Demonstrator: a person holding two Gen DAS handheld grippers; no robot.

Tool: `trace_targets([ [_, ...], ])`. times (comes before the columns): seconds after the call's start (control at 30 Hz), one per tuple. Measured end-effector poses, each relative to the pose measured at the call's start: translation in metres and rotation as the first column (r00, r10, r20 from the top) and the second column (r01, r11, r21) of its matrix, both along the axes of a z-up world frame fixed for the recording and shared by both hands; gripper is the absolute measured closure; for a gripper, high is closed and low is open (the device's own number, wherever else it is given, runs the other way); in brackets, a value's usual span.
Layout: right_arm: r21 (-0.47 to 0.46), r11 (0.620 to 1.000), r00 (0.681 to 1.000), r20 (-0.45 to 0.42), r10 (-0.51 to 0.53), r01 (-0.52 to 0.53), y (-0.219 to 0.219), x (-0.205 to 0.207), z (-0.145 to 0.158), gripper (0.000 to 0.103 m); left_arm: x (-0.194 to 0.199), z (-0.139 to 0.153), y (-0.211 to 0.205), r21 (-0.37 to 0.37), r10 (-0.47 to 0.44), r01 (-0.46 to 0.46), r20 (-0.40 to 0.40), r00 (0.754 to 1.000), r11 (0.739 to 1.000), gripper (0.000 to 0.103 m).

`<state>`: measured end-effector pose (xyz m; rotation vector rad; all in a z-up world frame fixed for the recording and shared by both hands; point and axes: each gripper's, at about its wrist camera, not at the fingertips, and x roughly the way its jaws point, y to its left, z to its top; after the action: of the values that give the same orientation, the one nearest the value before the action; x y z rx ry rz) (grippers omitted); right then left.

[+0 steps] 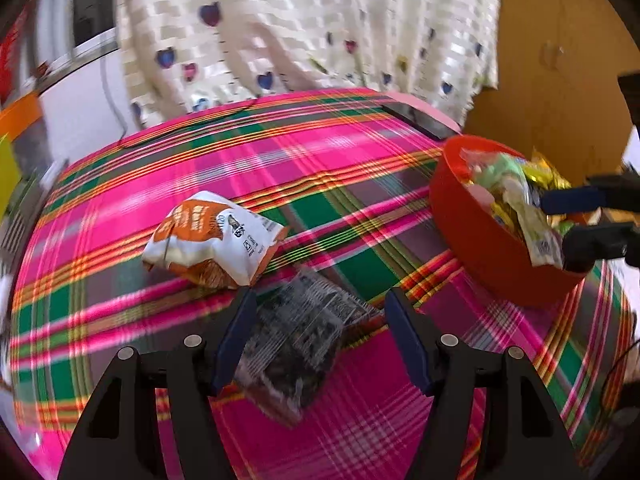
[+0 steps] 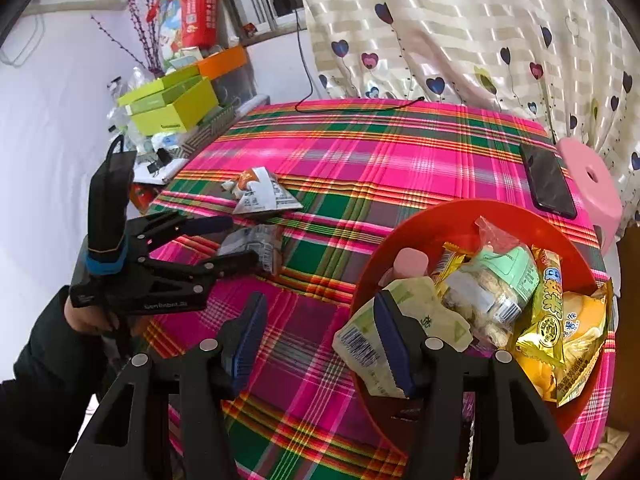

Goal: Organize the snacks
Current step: 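Move the left gripper to the dark clear snack packet on the cloth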

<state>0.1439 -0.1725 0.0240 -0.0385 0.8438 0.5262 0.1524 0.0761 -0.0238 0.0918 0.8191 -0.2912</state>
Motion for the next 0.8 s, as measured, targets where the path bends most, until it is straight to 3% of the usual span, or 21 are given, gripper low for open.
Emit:
trace_targets([
  [0.1, -0.002, 1.000, 1.000, -0.006, -0.001, 0.001, 0.001, 0.003, -0.002, 0.049, 0.007, -0.006, -0.005, 0.041, -0.027, 0.027, -0.008, 1.000, 0.999, 0.036],
  [0.6, 0.001, 1.000, 1.000, -0.014, 0.015, -0.015, 0.006, 0.000, -0.005, 0.049, -0.025, -0.008, -0.011, 0.061, 0.023, -0.021, -0.031, 0.999, 0.998, 0.036],
  [0.73, 0.002, 1.000, 1.000, -0.011, 0.021, -0.021, 0.007, -0.002, -0.003, 0.049, -0.032, -0.008, -0.010, 0.030, -0.015, 0.016, -0.037, 0.999, 0.999, 0.036],
  [0.8, 0.002, 1.000, 1.000, -0.010, 0.021, -0.021, 0.007, -0.002, -0.003, 0.049, -0.031, -0.013, -0.012, 0.065, -0.028, 0.032, -0.060, 0.998, 0.997, 0.036],
])
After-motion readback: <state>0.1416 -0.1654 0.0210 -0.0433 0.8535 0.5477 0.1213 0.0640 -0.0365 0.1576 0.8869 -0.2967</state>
